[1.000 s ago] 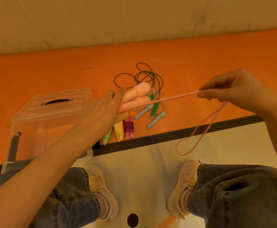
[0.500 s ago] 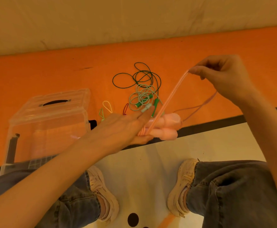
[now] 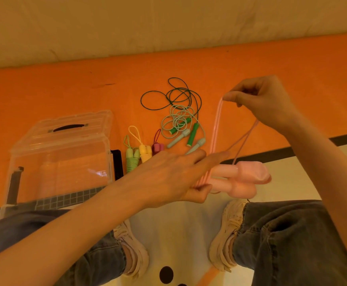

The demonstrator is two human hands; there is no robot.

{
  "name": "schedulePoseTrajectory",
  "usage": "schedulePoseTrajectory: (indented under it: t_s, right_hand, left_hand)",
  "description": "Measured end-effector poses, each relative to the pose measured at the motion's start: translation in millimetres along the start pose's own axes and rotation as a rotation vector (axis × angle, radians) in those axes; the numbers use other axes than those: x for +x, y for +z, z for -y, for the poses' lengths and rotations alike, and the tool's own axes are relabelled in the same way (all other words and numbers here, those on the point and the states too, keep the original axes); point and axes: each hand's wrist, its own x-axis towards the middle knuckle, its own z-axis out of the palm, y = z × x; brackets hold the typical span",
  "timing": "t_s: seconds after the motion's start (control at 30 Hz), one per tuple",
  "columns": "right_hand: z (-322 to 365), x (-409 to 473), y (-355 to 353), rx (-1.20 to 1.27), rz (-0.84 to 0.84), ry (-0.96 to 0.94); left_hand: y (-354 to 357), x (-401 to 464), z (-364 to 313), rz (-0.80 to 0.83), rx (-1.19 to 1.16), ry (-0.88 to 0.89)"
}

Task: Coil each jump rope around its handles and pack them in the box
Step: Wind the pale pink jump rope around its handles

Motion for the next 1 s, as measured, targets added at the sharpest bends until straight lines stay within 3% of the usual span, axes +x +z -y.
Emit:
schedulePoseTrajectory:
  t_s: [0.23,0.5,0.7,1.0]
  right_hand:
    - [0,0,-1,0.053,0.019,0.059]
    - [3,-8,-6,0.118,0.102,0.055]
    - [3,-8,-1,0.011,0.139,0.194]
    - [10,-15,4,0.045,0.364,0.202]
  left_hand:
    - [-2,-2,5,-0.042,-0.298,-0.035]
    - [-13,-3,15,-0.275,-0.717,-0.397]
    - [-15,1,18,-0.441,-0.731,-0.527]
    - [-14,4,23,-0.528,-0.956,-0.715]
